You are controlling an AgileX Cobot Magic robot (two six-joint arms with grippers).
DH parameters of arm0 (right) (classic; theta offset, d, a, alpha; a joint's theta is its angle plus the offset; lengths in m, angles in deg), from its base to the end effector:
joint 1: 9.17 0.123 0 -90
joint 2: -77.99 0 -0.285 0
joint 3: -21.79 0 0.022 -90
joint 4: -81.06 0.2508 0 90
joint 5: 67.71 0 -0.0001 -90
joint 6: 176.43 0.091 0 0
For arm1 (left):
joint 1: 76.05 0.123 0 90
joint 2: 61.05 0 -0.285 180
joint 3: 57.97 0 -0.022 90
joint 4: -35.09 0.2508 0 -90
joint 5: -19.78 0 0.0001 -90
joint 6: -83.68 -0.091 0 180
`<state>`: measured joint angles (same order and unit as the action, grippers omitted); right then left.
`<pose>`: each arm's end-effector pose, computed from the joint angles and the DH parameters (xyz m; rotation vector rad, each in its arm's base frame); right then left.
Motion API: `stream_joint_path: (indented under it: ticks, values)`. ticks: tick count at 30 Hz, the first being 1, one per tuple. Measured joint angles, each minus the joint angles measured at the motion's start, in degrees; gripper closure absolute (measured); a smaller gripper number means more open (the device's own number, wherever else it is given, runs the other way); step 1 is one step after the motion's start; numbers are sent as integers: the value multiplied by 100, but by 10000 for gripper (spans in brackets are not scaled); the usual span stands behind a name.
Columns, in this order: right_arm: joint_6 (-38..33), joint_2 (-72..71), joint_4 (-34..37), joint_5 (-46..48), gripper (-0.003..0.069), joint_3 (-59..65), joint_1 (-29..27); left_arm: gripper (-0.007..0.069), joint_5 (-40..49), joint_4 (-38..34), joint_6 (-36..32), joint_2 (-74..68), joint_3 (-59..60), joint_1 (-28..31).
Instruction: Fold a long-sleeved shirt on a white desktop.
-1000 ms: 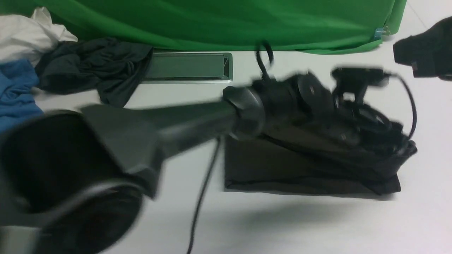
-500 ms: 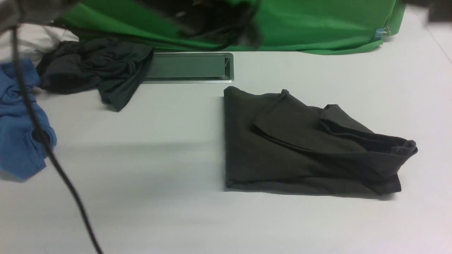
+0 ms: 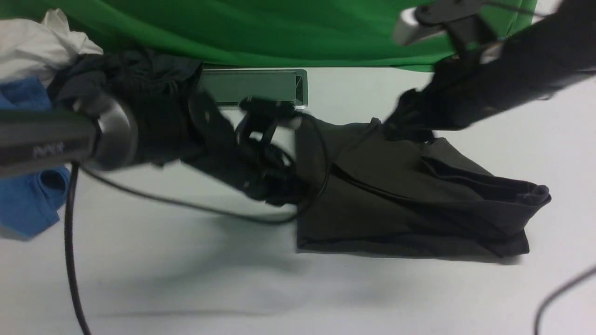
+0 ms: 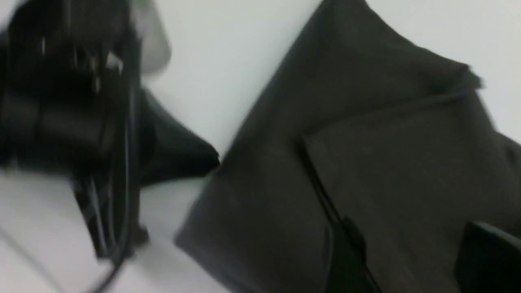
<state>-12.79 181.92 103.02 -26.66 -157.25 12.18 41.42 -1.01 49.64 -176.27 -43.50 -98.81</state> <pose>0.3352 0.1550 0.2852 -0.5578 2.4687 0.4666 0.3392 -0.1638 0.1627 0.5917 2.5281 -0.4297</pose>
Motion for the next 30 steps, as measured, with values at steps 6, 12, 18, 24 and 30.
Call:
stream_joint_path:
  ticks: [6,12,18,24,30]
  values:
    - [-297,866,244,-68,275,-664,255,606,-244,-274,-15,9,222,7]
    - [173,1689,-158,228,245,-1223,482,606,1094,-308,125,114,-98,363]
    - [748,2065,-393,542,243,-1764,482,606,1946,-289,344,131,-595,926]
    - [1043,2338,-406,582,243,-1892,475,606,2074,-246,346,131,-619,1178]
    - [1107,2629,-418,583,253,-1892,457,606,2095,-265,299,131,-619,1177]
